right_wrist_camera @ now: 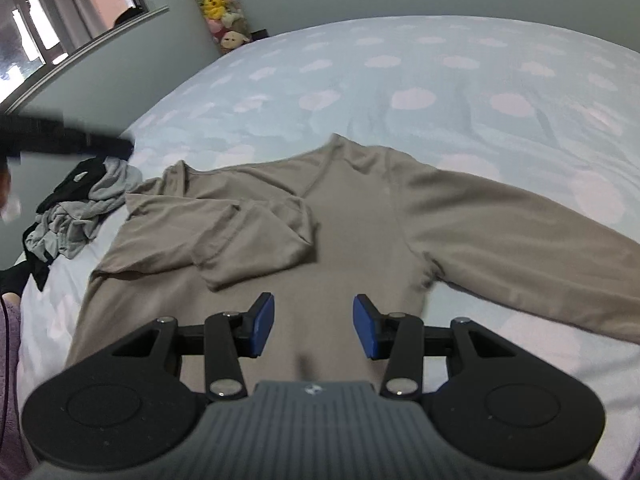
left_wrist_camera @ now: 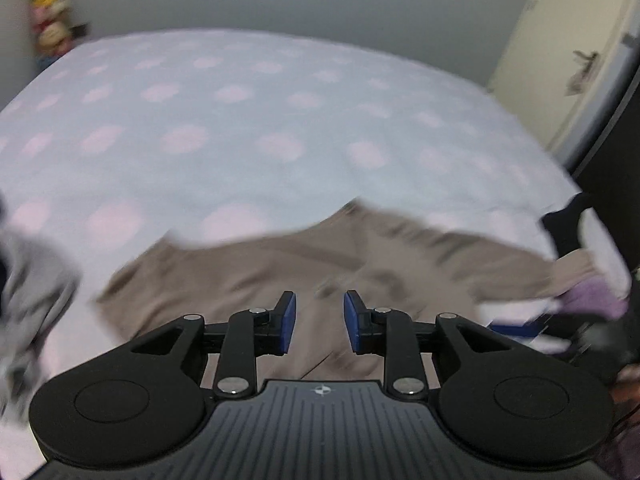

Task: Fold clothes

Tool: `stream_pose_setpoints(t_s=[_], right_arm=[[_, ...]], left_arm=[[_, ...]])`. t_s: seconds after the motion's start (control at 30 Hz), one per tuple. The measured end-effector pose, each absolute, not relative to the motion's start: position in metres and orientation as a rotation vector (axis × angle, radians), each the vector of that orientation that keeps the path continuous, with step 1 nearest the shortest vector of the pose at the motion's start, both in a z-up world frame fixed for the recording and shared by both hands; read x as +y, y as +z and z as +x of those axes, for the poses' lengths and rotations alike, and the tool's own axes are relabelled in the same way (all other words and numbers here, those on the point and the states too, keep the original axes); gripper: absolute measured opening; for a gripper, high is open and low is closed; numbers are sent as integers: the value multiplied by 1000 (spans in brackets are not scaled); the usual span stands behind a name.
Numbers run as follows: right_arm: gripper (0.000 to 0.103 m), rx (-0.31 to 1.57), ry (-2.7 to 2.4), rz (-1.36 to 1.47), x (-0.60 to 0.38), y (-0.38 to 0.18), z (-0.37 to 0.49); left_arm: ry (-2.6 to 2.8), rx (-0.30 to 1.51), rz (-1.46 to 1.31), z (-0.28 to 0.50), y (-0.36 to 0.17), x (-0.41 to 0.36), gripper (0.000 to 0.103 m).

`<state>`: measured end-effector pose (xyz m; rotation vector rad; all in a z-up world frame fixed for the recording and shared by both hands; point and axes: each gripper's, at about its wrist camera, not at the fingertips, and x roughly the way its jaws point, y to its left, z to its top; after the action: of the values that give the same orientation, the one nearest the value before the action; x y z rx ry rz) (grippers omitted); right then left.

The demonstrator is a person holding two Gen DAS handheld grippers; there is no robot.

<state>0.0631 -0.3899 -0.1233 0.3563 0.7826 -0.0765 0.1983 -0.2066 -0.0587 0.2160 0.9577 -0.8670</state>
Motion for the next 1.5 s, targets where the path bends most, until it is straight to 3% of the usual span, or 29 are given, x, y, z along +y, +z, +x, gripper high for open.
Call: stream_pose_setpoints(t_s=[0.33,0.4,0.53,0.6,0.67,0.77,1.1,1.33,1.4,1.5], right_arm=[[49,816,38,290,-326,-121,129],[55,830,47,261,-310,-124,147],[53,881,-2,197,-292,-144,178],[45,906,-40,160,-287,-153,188],[22,928,-80,103,-283,-159,191],[9,945,-122,81,-283,-153,188],[9,964,-322,172,-328,-103,135],[10,993,-511,325,-400,-120,90],[17,994,-535,341,-413,-124,83],[18,989,-549,335,-426,-126,76]], left_arm=[[-573,967,337,183,-121,-136,35],[-556,949,300,183,-125,-134,35],[-535,919,182,184,-129,-130,35],[-512,906,172,182,-134,-132,35],[-508,920,186,180,-141,-134,35],[-511,949,206,180,-151,-133,35],[-513,939,211,180,-158,-129,35],[-523,930,206,179,-159,-123,35],[-522,930,207,180,-159,-122,35],[-525,936,207,180,-158,-120,35]])
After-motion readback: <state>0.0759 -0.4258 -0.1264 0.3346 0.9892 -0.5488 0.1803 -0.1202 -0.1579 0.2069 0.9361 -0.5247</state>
